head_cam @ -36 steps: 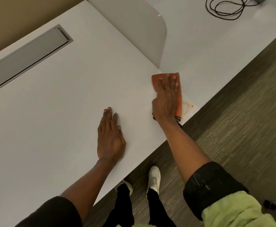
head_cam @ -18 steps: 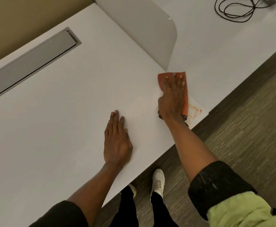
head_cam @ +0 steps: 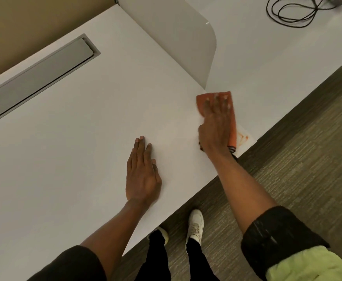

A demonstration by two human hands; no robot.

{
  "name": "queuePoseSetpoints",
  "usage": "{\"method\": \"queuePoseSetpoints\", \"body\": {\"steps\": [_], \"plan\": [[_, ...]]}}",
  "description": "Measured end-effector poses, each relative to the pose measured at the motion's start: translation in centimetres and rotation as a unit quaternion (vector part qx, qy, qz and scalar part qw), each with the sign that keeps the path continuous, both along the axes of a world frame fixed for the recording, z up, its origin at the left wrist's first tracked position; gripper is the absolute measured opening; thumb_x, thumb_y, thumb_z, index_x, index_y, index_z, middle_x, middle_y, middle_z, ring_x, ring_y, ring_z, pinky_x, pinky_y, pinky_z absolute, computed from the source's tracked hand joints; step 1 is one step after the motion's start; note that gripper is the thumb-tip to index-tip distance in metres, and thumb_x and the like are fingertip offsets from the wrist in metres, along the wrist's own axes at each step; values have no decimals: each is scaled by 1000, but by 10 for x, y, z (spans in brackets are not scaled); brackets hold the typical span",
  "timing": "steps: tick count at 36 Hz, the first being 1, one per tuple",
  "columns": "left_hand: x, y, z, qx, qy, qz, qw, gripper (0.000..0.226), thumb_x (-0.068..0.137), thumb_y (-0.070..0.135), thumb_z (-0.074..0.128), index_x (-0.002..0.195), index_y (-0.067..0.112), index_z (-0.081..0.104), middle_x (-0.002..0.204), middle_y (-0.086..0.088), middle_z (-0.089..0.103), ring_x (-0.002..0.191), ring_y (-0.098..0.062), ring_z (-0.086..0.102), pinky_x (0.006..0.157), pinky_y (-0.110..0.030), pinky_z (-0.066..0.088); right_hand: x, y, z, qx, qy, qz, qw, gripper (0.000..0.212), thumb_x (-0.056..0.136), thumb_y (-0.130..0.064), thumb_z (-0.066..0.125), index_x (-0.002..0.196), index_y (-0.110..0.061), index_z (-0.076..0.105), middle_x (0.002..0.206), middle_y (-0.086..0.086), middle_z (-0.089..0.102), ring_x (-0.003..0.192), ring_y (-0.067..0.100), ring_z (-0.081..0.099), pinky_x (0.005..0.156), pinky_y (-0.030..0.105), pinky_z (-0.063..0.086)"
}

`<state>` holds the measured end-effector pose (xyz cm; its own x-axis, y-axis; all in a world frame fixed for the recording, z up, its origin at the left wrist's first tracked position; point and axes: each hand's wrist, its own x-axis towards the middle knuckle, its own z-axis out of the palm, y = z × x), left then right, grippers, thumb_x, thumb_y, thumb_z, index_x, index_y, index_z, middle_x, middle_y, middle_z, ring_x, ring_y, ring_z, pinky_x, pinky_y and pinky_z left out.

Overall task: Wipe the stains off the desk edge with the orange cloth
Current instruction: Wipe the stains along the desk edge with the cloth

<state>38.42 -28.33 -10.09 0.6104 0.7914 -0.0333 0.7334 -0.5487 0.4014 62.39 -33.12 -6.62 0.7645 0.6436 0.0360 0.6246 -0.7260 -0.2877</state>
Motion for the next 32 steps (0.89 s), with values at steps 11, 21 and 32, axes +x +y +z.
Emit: {"method": "queuePoseSetpoints", "body": {"steps": [11,21,32], "plan": [[3,0,-2,-5,-3,8,1000,55,117,34,27,170,20,26,183,4,11,169,-9,1,135,-35,9,-100,-44,-6,24,28,142,989,79,86,6,33,164,-10,30,173,21,20,163,40,8,132,56,17],[2,0,1,-11,0,3,1000,54,117,28,30,170,15,31,183,2,12,170,-13,4,136,-35,7,-1,-37,3,-58,-17,-4,998,80,91,0,55,164,-8,24,173,22,20,163,40,10,134,50,8],[0,1,-4,-8,-11,9,1000,55,117,34,28,170,21,25,183,5,11,170,-13,5,135,-37,9,-103,-51,-4,13,34,152,988,77,87,5,32,163,-8,30,173,22,21,163,41,9,132,56,19]]}}
